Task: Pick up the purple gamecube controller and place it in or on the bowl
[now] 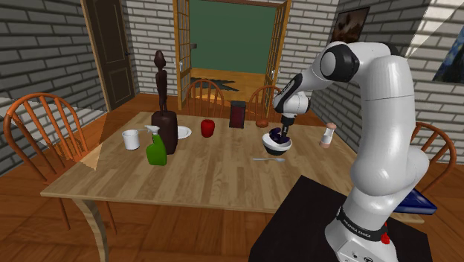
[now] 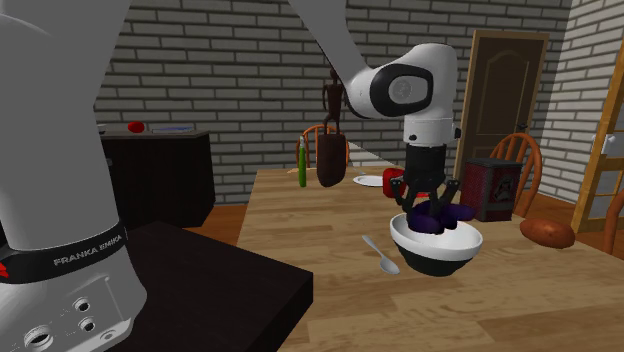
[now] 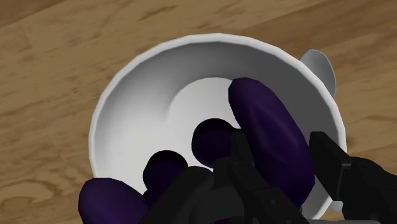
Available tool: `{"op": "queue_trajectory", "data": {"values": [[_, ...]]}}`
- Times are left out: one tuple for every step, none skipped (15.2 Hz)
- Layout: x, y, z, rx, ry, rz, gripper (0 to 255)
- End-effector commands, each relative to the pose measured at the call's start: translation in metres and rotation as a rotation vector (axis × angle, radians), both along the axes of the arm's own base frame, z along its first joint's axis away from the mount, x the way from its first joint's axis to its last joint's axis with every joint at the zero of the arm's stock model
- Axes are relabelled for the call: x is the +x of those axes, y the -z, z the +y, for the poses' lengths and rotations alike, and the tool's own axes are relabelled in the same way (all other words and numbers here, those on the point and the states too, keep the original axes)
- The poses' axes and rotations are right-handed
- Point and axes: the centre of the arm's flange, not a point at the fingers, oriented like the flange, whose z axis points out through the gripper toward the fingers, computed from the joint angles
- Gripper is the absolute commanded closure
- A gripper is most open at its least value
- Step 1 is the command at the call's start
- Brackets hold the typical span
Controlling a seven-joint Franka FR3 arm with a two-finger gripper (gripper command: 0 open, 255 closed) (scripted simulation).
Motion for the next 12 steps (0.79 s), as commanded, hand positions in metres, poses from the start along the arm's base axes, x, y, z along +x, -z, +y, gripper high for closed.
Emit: {"op": "queue_trajectory", "data": {"values": [[0.0,0.0,0.0,0.0,0.0,-0.001,255],[0.0,0.0,0.0,0.0,0.0,-0.001,0],[0.0,0.0,0.0,0.0,0.0,-0.001,0],[0.0,0.0,0.0,0.0,0.0,-0.001,0],[0.0,0.0,0.0,0.0,0.0,-0.001,0],[0.0,0.0,0.0,0.0,0.0,-0.001,0],[0.0,0.0,0.0,0.0,0.0,-0.001,0],[0.0,-0.013,0.0,0.0,0.0,-0.001,0],[-0.001,-0.027,0.001,0.0,0.0,-0.001,0],[-0.001,-0.04,0.001,0.0,0.0,-0.001,0],[-0.002,-0.05,0.001,0.0,0.0,-0.001,0],[-0.002,-0.05,0.001,0.0,0.0,-0.001,0]]}}
